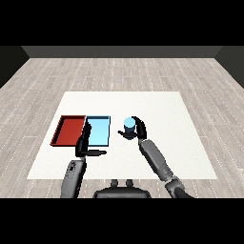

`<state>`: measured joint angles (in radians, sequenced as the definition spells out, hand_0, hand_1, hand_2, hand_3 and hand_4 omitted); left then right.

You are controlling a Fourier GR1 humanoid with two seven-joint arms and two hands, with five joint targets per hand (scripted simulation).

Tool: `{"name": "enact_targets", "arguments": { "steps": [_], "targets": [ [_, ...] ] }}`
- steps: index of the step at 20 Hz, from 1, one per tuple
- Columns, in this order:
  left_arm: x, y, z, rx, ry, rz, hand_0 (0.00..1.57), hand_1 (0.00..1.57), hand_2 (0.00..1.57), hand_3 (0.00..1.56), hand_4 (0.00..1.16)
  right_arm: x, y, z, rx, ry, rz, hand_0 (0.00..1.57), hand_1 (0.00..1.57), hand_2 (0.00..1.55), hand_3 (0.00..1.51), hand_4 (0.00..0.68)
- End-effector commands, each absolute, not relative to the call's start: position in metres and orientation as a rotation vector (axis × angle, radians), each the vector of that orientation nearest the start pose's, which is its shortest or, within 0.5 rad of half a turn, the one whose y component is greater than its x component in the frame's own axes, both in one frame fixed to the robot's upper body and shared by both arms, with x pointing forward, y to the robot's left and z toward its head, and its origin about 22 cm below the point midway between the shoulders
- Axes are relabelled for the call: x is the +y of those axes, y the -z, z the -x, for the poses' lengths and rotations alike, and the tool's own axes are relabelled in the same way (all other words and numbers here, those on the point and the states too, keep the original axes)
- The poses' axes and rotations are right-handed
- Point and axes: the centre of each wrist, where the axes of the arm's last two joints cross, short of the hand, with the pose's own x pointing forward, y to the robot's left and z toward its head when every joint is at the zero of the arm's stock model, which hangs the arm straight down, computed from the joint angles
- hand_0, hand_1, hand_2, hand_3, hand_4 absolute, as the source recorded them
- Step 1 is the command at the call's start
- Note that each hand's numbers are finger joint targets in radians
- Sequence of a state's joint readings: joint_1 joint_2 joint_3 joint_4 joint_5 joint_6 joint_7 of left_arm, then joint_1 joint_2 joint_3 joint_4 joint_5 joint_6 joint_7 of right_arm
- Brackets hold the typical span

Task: Pick the blue can and put it in the blue box

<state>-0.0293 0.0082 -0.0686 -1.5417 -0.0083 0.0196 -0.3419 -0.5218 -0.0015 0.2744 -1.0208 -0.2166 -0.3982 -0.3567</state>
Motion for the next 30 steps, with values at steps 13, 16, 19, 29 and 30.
{"name": "enact_targets", "arguments": {
  "steps": [13,16,19,29,30],
  "targets": [
    [0.162,-0.023,-0.264,-1.883,0.054,0.159,0.0,0.0,0.0,0.0,0.0,-0.163,-0.023,-0.32,-1.871,-0.065,-0.086,1.47,1.47,1.47,1.37,0.565],
    [0.163,-0.014,-0.259,-1.884,0.065,0.196,0.0,0.0,0.0,0.0,0.0,-0.155,-0.027,-0.303,-1.863,-0.07,-0.093,1.47,1.47,1.47,1.38,0.56],
    [0.151,0.0,-0.275,-1.891,0.093,0.239,0.0,0.0,0.0,0.0,0.0,-0.16,-0.051,-0.331,-1.861,-0.073,-0.067,1.45,1.45,1.47,1.38,0.555],
    [0.121,0.007,-0.271,-1.848,0.131,0.253,0.0,0.0,0.0,0.0,0.0,-0.124,-0.043,-0.322,-1.905,-0.094,-0.157,1.46,1.46,1.47,1.37,0.551],
    [0.114,-0.01,-0.283,-1.852,0.137,0.265,0.0,0.0,0.0,0.0,0.0,-0.129,-0.039,-0.32,-1.876,-0.102,-0.165,1.45,1.45,1.46,1.37,0.55]
  ]
}}
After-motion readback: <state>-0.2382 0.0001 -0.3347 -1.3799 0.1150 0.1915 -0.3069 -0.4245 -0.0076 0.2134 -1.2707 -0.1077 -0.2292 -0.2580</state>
